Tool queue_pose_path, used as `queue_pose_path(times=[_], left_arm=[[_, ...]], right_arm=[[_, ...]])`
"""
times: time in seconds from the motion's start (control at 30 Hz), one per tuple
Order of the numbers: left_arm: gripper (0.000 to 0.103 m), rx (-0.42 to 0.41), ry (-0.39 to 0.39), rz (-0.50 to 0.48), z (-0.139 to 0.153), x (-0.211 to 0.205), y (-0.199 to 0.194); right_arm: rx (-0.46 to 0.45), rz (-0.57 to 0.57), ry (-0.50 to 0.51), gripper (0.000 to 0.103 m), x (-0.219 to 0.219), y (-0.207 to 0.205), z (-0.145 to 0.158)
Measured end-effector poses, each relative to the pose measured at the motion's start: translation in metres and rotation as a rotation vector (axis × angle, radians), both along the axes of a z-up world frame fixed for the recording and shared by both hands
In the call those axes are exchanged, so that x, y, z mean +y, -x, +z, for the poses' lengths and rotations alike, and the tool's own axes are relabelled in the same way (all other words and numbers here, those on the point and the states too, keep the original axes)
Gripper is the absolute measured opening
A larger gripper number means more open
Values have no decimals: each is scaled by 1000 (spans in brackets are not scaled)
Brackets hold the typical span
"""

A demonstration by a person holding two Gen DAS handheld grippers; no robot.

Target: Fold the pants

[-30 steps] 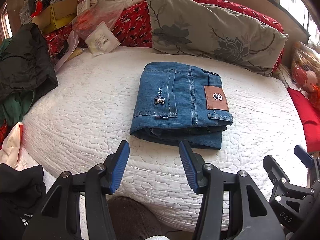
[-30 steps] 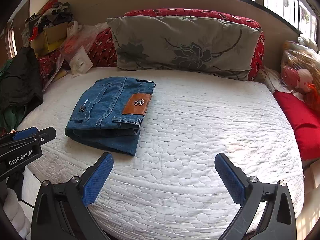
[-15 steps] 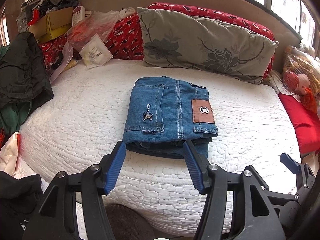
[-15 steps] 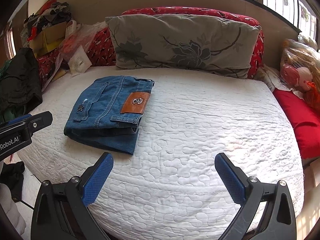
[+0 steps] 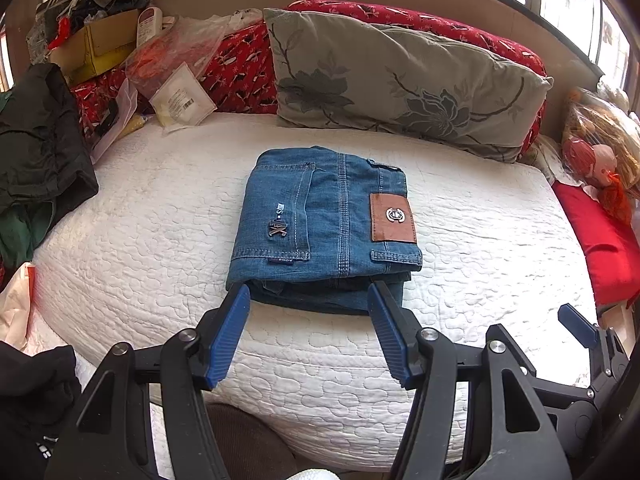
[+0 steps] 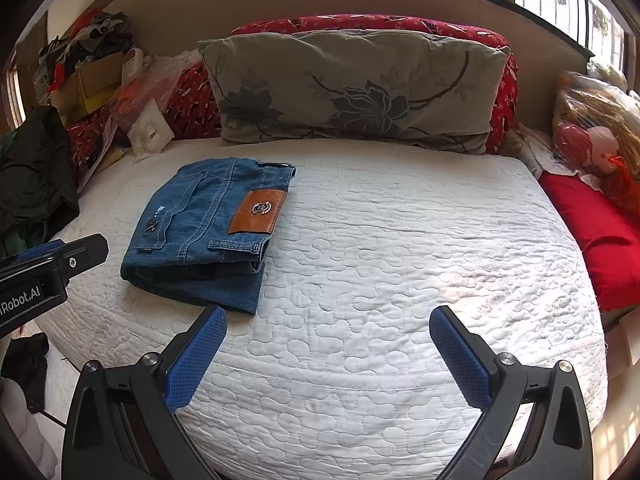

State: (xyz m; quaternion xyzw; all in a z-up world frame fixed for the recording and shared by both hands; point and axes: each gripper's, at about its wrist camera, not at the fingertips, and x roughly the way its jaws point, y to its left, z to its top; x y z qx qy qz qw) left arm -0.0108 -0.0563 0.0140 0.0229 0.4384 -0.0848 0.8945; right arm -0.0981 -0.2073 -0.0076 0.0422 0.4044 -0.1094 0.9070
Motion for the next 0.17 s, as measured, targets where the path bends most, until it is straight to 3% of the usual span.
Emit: queue_pose_path(times=[0.17], left_arm=[[60, 12, 12, 23, -2, 3, -4]], right_arm=[[4, -9, -5, 102, -3, -1, -1]])
